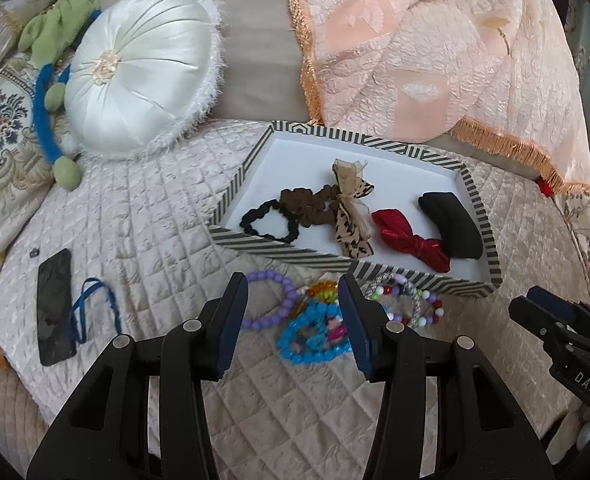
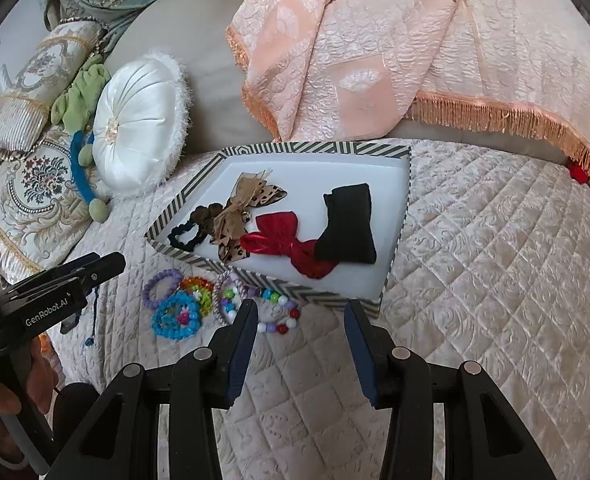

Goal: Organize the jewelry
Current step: 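Open both grippers and withdraw them from the tray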

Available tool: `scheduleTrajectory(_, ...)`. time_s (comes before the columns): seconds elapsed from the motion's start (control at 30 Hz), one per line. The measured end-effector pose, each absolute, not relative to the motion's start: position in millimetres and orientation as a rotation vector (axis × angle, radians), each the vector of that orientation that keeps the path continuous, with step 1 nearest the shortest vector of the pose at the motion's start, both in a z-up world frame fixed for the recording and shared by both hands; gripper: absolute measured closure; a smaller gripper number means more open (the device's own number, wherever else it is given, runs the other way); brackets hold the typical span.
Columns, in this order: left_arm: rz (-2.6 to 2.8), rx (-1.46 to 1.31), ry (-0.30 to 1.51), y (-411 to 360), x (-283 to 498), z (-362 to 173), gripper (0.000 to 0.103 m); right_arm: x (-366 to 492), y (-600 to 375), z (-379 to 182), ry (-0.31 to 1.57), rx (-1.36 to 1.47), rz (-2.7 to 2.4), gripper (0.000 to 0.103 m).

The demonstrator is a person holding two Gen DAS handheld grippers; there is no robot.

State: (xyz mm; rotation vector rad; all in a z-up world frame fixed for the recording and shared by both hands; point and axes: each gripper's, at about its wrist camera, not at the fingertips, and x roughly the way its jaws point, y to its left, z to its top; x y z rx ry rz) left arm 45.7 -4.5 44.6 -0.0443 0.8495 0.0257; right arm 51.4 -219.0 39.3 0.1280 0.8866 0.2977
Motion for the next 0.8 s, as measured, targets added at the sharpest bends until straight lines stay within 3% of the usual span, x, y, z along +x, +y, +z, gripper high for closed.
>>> scheduleTrajectory(0.33,0.033,-0.142,0.873,27.6,23.4,46.7,0.056,29.0,-219.3,41.5,0.888,0.123,0.303,0.058)
scheduleTrajectory(0.43,0.035,-0.177,0.889,38.5,18.8,43.5,0.048,25.5,-219.8,39.3,0.894,0.13,0.304,0.058)
scheduleTrajectory(0.8,0.049,-0.18,0.927,46.3,9.0,25.6,0.047,20.6,-211.7,31.2,0.915,0.122,0.326,0.057)
